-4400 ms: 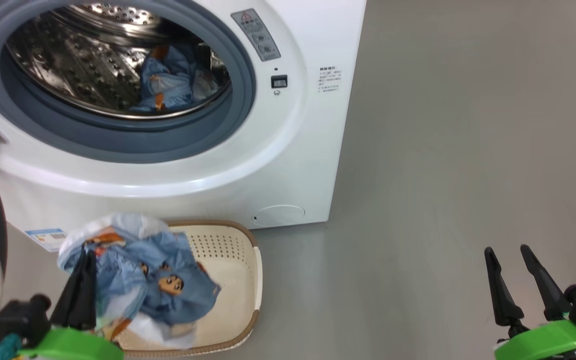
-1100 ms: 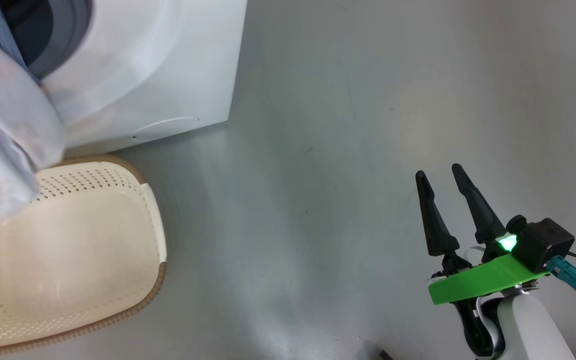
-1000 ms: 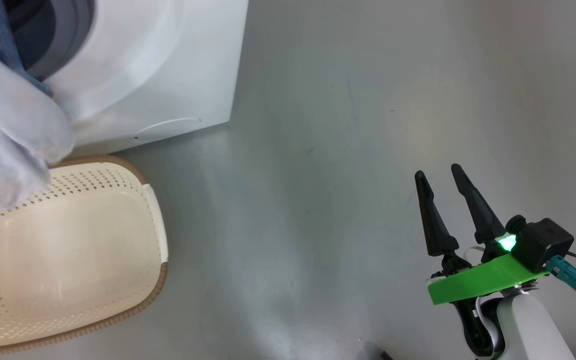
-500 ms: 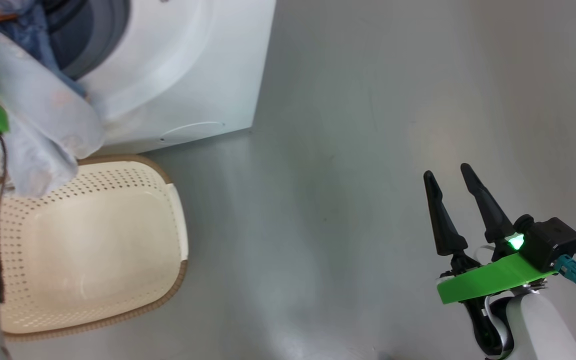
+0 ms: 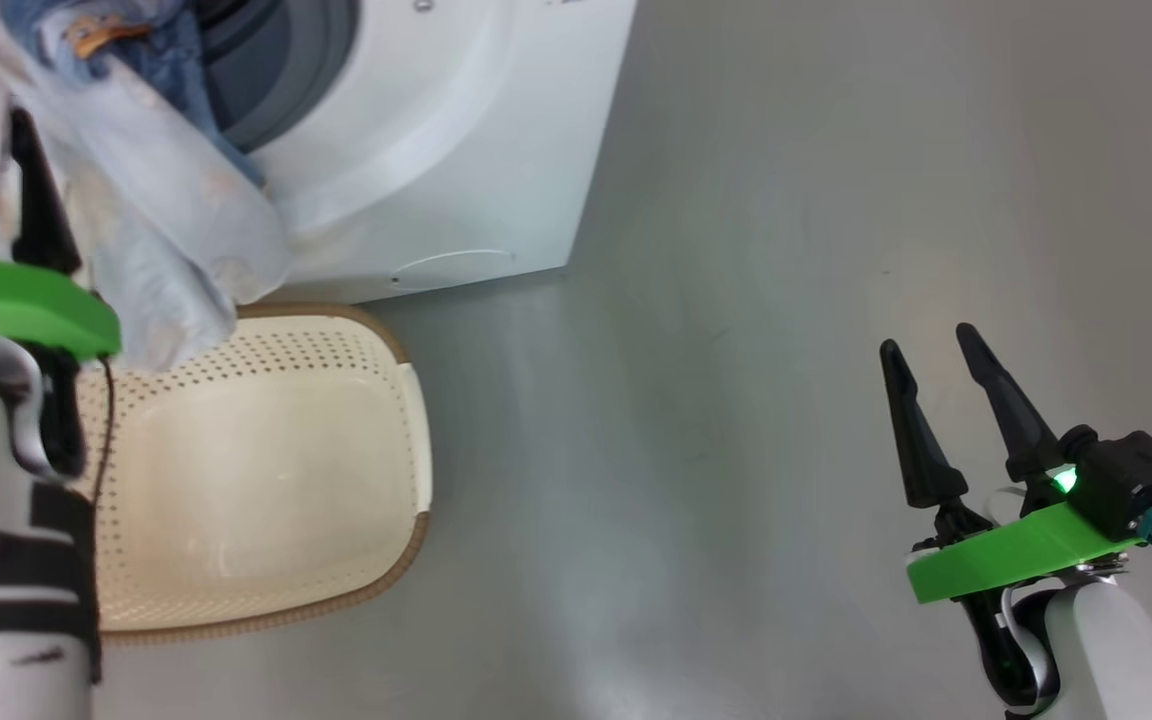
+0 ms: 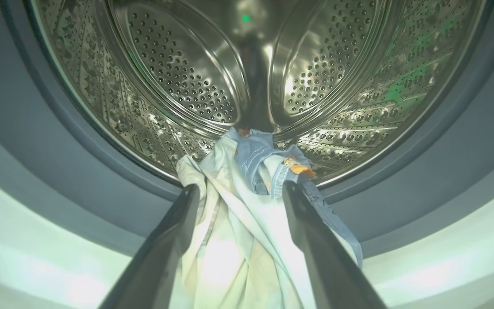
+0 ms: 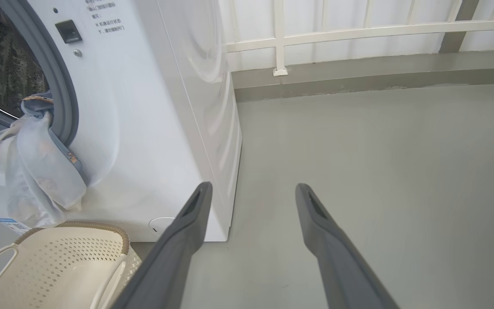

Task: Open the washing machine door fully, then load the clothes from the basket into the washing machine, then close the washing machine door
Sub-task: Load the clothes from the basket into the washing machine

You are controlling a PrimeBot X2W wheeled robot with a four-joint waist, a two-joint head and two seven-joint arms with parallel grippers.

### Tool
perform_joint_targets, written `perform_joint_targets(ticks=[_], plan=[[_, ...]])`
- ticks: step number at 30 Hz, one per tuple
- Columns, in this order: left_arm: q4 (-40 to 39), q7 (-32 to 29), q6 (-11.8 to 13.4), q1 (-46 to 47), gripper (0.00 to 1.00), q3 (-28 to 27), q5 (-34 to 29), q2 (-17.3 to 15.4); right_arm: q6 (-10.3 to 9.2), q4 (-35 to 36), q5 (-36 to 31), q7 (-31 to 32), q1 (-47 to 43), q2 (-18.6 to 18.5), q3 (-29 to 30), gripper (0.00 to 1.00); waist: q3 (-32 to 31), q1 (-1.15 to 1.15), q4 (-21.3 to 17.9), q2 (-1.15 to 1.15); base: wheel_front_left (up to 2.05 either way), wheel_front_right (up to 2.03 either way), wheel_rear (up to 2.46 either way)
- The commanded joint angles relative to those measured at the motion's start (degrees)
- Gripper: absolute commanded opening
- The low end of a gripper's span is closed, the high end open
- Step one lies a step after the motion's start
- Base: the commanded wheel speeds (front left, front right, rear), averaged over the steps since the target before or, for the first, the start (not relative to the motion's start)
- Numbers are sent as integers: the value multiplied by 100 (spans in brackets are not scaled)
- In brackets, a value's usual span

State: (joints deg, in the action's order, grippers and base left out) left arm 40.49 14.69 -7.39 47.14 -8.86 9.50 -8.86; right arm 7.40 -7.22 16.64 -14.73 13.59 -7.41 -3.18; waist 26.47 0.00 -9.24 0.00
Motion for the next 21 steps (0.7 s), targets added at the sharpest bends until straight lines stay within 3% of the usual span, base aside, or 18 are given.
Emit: perform_joint_targets(ticks=[1,21], plan=[[-269,30,-7,-240,100,-128,87,-163,9,122,-62,-27,-18,-76,-91,100,-8,0,94,0,0,0,0],[-2047,30,-9,-2610,100,90,267,215,9,118,-83,-27,-120,-228,27,100,-169,0,465,0,0,0,0]])
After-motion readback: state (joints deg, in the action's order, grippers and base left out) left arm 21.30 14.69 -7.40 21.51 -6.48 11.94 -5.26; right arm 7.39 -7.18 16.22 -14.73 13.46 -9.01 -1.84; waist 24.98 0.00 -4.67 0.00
